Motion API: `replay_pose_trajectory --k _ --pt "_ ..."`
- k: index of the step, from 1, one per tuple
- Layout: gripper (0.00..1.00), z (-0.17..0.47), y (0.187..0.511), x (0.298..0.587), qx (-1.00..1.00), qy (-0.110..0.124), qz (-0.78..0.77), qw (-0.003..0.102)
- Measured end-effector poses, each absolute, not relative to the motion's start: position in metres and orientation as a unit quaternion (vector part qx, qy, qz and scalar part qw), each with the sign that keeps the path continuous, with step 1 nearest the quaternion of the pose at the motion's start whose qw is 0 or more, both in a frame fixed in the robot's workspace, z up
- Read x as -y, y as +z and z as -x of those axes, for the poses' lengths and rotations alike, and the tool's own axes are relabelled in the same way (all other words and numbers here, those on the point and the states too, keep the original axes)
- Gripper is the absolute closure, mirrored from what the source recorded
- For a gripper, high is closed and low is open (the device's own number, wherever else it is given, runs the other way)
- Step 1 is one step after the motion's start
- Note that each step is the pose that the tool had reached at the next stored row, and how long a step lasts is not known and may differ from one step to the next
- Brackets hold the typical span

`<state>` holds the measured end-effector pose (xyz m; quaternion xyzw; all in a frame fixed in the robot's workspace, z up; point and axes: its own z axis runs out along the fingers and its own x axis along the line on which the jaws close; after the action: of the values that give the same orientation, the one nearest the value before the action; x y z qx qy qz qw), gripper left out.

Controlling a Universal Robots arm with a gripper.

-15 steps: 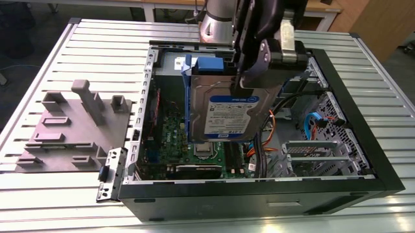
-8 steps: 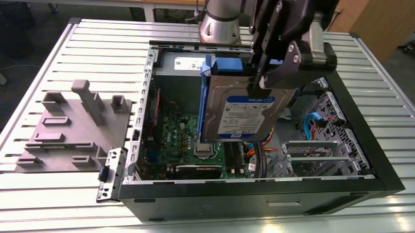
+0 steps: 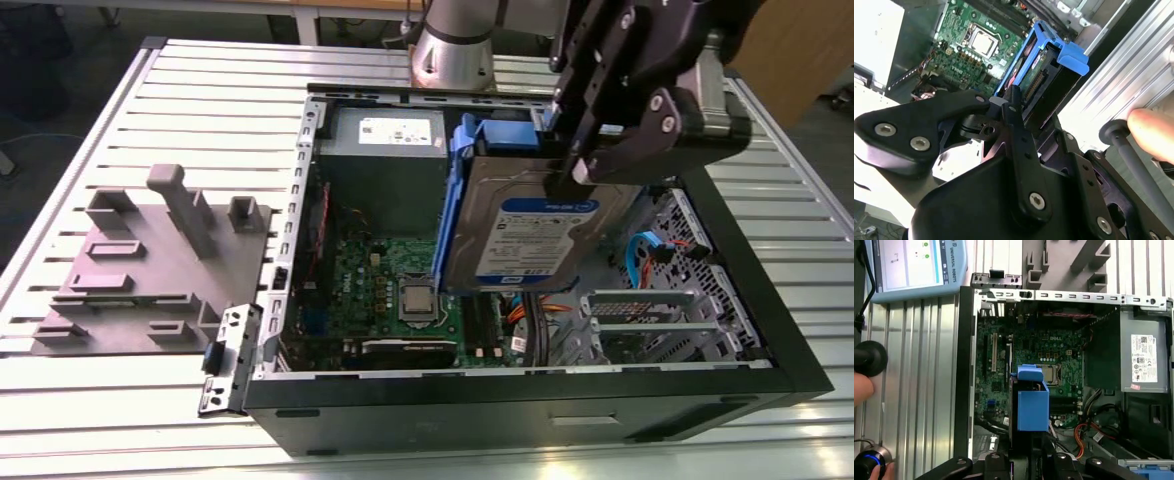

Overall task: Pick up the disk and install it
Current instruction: 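Pick up the disk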

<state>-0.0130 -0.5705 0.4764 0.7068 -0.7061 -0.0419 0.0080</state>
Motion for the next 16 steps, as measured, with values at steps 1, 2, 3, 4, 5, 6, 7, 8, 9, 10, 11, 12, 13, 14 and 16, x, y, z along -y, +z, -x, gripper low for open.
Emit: replay_pose_trajectory --k 1,2,3,4,5,6,7,8,9,10,11,12,13,14,16 --pt "0.65 0.011 0.476 0.570 0.706 -0.042 -0.707 0.008" --pt "0.65 0.008 0.476 0.570 0.706 -0.042 -0.707 0.008" --pt "0.65 0.006 0.476 0.570 0.706 -0.042 -0.707 0.009" --pt "0.65 0.003 0.476 0.570 0.706 -0.043 -0.707 0.009" --pt "0.65 0.001 0.476 0.570 0.706 -0.043 -0.707 0.009" --pt "0.65 -0.002 0.476 0.570 0.706 -0.043 -0.707 0.009" --pt "0.65 -0.004 0.476 0.570 0.706 -0.043 -0.707 0.009" --pt "0.65 -0.006 0.476 0.570 0.706 -0.043 -0.707 0.009" --pt "0.65 -0.009 0.476 0.570 0.706 -0.044 -0.707 0.010" --pt "0.65 -0.012 0.476 0.570 0.706 -0.044 -0.707 0.010" --pt "0.65 -0.014 0.476 0.570 0.706 -0.044 -0.707 0.010" --pt "0.65 -0.017 0.476 0.570 0.706 -0.044 -0.707 0.010" --pt "0.65 -0.019 0.476 0.570 0.706 -0.044 -0.707 0.011" --pt "0.65 -0.022 0.476 0.570 0.706 -0.045 -0.707 0.011" --pt "0.65 -0.027 0.476 0.570 0.706 -0.045 -0.707 0.011"
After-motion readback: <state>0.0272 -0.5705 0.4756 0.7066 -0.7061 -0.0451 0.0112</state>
